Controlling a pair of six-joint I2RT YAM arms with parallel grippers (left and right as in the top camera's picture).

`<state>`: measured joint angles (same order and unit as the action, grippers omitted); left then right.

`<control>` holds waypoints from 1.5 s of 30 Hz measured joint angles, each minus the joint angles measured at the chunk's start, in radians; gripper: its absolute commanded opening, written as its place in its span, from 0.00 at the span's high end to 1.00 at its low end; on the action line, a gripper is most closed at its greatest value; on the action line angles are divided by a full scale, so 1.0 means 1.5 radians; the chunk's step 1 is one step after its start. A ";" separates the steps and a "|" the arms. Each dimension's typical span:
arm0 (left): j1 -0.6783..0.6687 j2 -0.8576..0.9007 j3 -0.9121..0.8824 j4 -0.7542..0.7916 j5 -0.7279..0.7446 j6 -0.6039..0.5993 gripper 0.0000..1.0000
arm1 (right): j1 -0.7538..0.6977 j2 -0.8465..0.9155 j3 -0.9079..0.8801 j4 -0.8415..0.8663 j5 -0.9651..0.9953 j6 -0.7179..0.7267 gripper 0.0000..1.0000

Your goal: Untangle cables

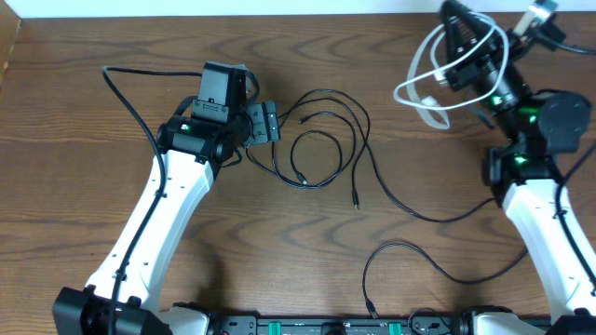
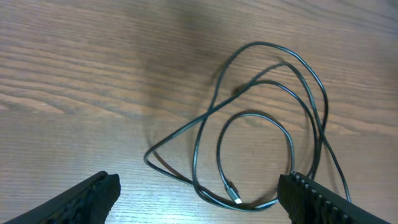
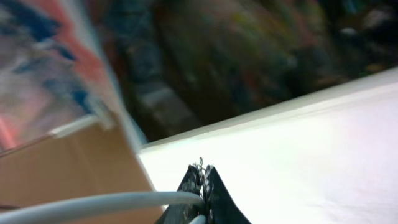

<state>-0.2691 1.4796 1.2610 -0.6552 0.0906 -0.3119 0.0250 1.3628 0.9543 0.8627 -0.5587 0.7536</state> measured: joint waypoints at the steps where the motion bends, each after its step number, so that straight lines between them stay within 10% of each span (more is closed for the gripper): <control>1: 0.000 0.000 0.000 0.000 0.005 -0.001 0.14 | -0.021 0.000 0.000 -0.023 0.002 0.000 0.99; 23: 0.000 0.000 0.000 -0.012 0.062 -0.004 0.13 | -0.257 -0.002 0.013 -0.679 0.166 -0.273 0.99; 45: 0.000 0.000 0.000 -0.012 0.066 -0.004 0.13 | -0.461 0.022 0.013 -0.770 0.546 -0.460 0.99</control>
<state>-0.2691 1.4796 1.2610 -0.6731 0.1894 -0.3180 -0.6670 1.3964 0.9737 -0.2924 0.2607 0.0635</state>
